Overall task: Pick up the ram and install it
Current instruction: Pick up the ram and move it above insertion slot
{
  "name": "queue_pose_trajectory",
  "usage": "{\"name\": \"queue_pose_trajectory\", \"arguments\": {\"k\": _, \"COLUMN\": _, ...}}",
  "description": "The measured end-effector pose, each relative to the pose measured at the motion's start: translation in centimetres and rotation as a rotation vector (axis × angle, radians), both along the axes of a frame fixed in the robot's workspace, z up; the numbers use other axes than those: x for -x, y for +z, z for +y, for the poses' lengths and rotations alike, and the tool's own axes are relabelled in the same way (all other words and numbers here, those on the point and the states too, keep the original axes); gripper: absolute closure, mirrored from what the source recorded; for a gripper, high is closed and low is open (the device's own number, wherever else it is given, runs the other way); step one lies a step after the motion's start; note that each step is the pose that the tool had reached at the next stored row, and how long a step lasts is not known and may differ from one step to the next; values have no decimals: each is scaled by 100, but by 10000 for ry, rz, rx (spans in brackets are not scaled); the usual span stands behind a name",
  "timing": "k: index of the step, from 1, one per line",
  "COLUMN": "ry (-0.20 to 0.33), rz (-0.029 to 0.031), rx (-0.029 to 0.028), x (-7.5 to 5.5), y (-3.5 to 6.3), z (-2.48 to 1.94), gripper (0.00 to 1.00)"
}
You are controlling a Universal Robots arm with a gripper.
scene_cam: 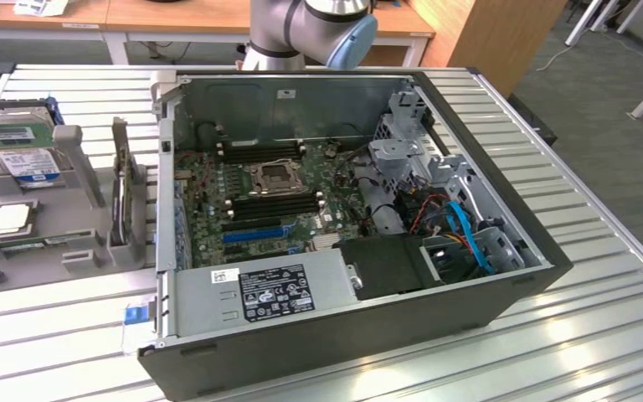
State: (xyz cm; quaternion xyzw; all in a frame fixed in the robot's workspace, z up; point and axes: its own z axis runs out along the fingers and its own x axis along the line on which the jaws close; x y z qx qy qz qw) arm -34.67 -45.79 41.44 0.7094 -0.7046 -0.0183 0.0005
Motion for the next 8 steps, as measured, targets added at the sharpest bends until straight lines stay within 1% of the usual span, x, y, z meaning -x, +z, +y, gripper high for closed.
{"name": "queue_pose_trajectory", "arguments": {"k": 8, "ry": 1, "rz": 0, "rx": 0, "x": -127, "y": 0, "z": 0, "gripper": 89}}
